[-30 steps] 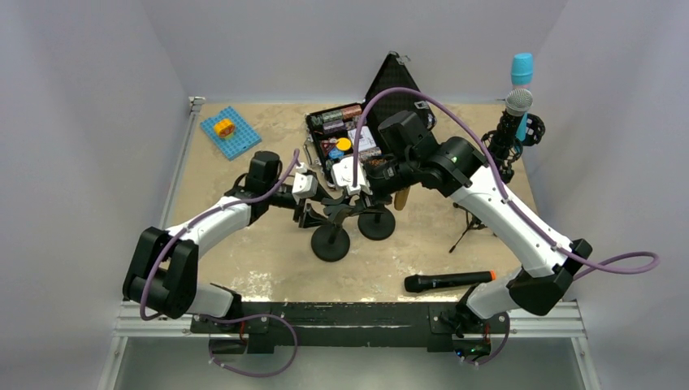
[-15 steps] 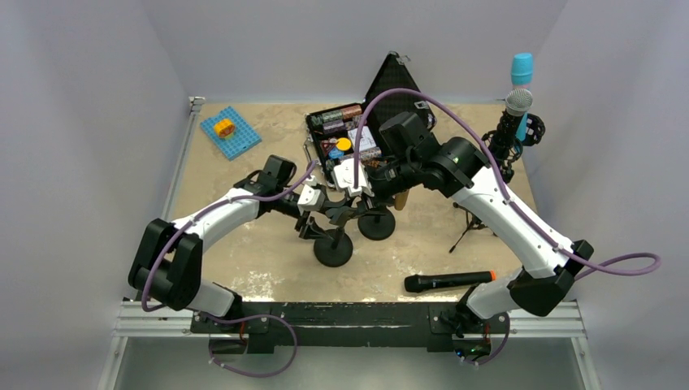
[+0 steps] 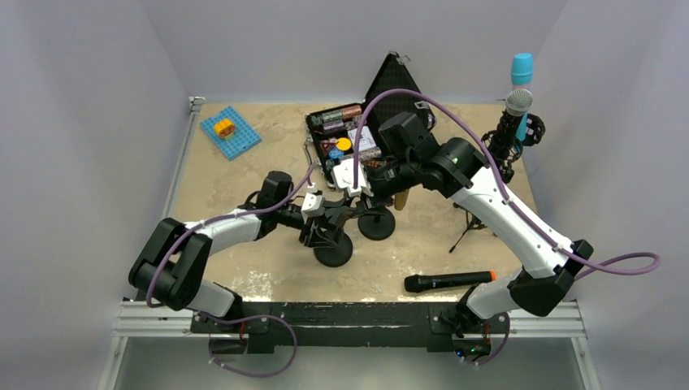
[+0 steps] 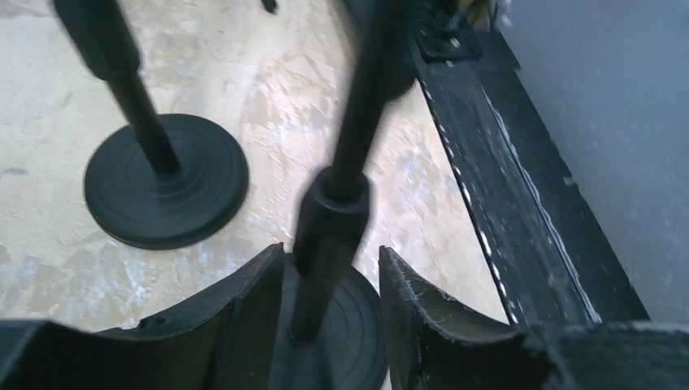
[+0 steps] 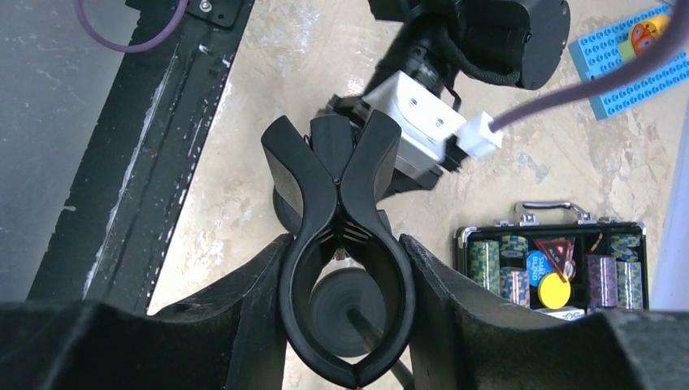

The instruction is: Remove the microphone from the stand

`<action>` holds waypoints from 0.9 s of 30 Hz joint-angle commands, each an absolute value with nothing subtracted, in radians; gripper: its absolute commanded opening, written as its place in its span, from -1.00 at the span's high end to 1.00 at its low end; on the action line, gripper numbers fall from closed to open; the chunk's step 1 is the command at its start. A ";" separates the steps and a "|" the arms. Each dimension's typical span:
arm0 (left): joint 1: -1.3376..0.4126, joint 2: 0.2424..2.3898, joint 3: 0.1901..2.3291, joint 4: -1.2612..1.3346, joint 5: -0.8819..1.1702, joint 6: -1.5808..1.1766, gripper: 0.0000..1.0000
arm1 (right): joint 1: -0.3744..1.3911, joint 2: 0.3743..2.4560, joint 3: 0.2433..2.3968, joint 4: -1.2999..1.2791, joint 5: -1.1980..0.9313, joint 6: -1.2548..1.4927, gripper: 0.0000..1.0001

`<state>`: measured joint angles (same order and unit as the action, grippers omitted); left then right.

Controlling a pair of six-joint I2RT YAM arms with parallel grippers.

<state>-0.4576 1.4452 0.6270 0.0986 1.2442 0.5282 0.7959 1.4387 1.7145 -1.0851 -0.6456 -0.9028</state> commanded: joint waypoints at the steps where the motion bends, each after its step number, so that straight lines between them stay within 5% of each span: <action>1: -0.469 1.502 0.613 0.732 1.202 0.024 0.04 | 0.791 1.422 1.707 -1.070 -0.591 -0.935 1.00; 12: -0.477 1.460 0.591 0.742 1.222 0.017 0.05 | 0.791 1.420 1.703 -1.075 -0.585 -0.931 1.00; 22: -0.480 1.343 0.590 0.459 1.113 0.201 0.95 | 0.767 1.417 1.708 -0.962 -0.565 -0.689 1.00; 27: -0.480 1.070 0.573 0.212 0.758 0.285 1.00 | 0.756 1.409 1.715 -0.877 -0.384 -0.288 1.00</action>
<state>-0.4805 1.2861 0.5804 0.3645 1.0306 0.1806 0.7704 1.4338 1.6985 -0.9665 -0.5472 -0.6285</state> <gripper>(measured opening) 0.321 0.491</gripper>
